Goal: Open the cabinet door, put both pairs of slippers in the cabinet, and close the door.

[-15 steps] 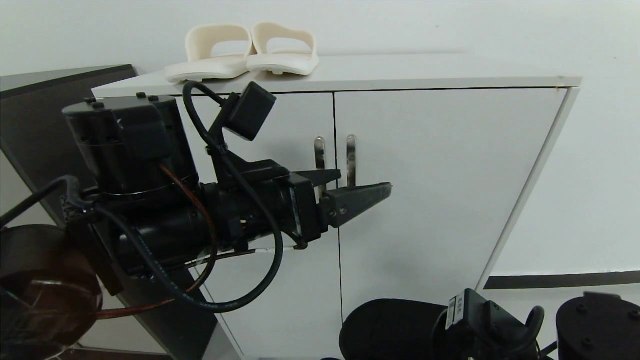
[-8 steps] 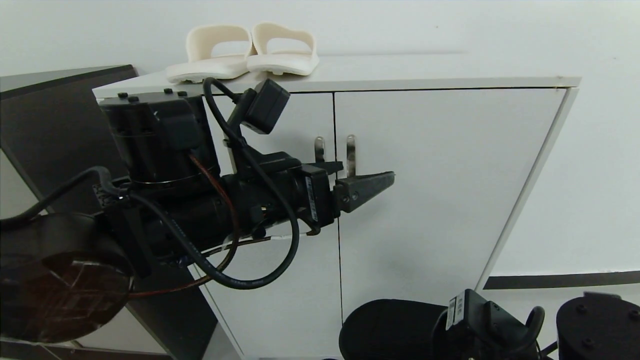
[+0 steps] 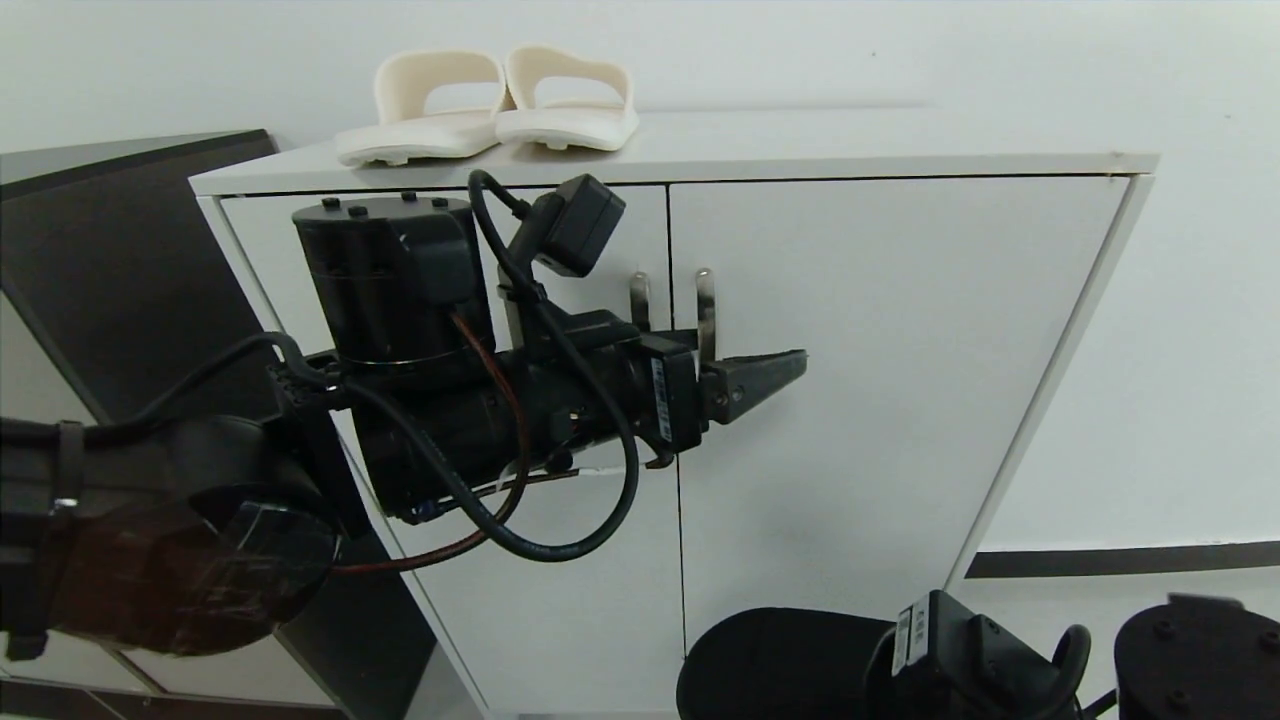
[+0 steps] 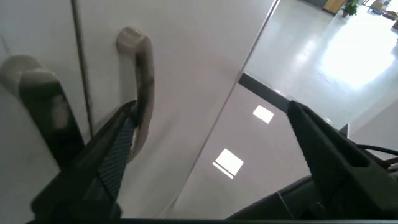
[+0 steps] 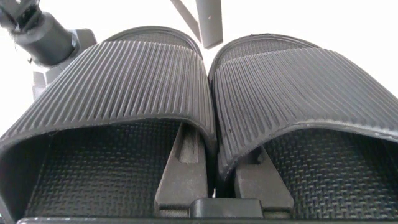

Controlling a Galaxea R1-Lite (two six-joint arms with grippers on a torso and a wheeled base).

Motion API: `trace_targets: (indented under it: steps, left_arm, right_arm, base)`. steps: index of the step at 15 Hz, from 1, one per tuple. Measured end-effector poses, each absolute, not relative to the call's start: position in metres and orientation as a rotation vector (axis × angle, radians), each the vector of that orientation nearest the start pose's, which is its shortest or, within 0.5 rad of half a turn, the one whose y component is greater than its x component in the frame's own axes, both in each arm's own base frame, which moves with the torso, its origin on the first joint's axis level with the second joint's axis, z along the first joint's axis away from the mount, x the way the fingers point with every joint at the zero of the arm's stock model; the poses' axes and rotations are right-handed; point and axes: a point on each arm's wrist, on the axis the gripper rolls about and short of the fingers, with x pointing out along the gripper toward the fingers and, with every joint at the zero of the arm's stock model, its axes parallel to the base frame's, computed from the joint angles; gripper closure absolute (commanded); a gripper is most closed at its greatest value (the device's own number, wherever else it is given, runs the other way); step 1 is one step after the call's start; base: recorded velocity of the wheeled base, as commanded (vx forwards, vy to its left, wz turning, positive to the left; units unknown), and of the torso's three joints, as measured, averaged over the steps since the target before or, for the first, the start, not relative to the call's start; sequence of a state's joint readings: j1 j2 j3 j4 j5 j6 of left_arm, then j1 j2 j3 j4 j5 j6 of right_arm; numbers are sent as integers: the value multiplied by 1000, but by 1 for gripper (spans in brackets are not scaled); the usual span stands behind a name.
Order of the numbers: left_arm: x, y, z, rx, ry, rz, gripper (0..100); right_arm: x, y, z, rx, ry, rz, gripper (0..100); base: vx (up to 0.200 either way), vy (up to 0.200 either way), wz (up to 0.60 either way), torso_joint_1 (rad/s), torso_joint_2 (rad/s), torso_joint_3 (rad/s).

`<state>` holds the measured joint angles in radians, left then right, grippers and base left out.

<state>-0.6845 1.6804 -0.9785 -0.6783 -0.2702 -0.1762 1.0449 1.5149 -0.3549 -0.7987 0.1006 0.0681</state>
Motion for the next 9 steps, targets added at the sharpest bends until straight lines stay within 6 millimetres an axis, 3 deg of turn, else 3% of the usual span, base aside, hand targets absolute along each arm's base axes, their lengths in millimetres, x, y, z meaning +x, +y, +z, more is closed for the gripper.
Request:
trace_targets:
  steps: [3, 9]
  left_arm:
    - [241, -205, 239, -156, 115, -945, 100]
    - [206, -208, 243, -154, 115, -1034, 100]
  right_arm:
    - [100, 186, 128, -146, 388, 1185, 100]
    - [92, 180, 121, -189, 396, 1249, 100]
  base:
    - [0, 0, 0, 0, 0, 0]
    - [0, 0, 0, 0, 0, 0]
